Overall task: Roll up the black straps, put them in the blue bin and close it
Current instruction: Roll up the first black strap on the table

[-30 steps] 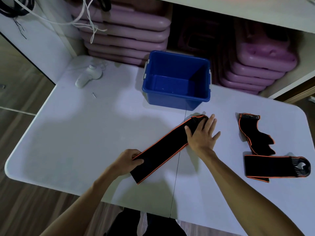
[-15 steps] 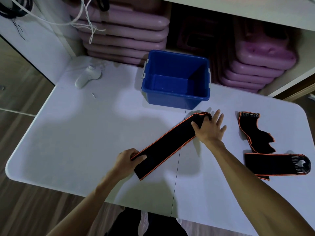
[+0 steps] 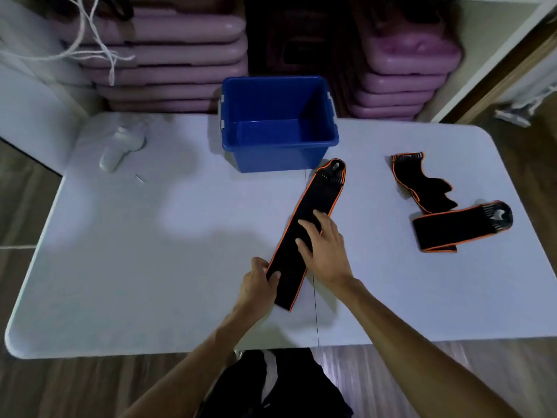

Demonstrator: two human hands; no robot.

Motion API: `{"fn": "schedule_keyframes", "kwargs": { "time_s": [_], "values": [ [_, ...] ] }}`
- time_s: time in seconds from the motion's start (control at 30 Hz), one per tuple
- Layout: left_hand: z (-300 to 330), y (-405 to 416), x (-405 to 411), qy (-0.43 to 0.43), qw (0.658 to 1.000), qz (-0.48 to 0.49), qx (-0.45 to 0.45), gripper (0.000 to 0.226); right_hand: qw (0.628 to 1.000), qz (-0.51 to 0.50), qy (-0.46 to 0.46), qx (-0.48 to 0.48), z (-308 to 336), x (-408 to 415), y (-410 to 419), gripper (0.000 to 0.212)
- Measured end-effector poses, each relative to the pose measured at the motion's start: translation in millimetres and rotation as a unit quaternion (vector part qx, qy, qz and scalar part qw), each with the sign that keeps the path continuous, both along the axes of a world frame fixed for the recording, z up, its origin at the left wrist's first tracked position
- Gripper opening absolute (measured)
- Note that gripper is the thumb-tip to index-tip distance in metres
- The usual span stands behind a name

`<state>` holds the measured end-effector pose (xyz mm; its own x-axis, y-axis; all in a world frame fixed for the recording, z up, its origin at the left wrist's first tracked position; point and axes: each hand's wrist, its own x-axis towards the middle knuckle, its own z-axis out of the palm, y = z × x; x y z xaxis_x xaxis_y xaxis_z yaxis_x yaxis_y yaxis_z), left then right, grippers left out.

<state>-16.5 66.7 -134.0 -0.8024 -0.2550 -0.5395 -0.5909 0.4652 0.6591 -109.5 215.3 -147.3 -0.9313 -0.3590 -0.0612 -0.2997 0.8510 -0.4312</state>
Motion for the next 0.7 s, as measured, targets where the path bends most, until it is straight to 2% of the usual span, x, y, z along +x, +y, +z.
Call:
{"fn": "schedule_keyframes", "kwargs": {
  "time_s": [0.07,0.13,0.2,0.27,0.33,0.43,0.5,0.57,0.7],
  "values": [
    [1,7,6,0.001,0.999,-0.048,-0.021,0.035,1.000,-0.010,-0.004,-0.020,-4,30,8,0.038],
    [1,3,12,0.030,0.990,-0.108,-0.083,0.049,1.000,-0.001,-0.001,-0.027,-8,55,13,0.036],
    [0,-11,17,0.084,0.967,-0.188,-0.150,0.059,0.999,0.005,0.008,-0.030,-11,77,18,0.035],
    [-2,-28,22,0.128,0.943,-0.272,-0.146,0.064,0.999,0.008,0.011,-0.034,-14,92,20,0.036],
    [-7,-46,23,0.158,0.902,-0.375,-0.141,0.072,0.999,0.014,0.019,-0.027,-17,101,21,0.043],
    [-18,-63,18,0.198,0.818,-0.494,-0.219,0.083,0.998,0.041,0.044,0.018,-20,111,20,0.067],
    [-19,-65,11,0.207,0.790,-0.526,-0.237,0.084,0.995,0.067,0.037,0.056,-23,116,20,0.085],
    [-16,-65,5,0.212,0.780,-0.539,-0.236,0.080,0.993,0.073,0.040,0.079,-25,119,21,0.093],
    [-9,-67,-6,0.251,0.749,-0.564,-0.240,0.068,0.993,0.062,0.062,0.073,-25,114,22,0.078]
  ]
}}
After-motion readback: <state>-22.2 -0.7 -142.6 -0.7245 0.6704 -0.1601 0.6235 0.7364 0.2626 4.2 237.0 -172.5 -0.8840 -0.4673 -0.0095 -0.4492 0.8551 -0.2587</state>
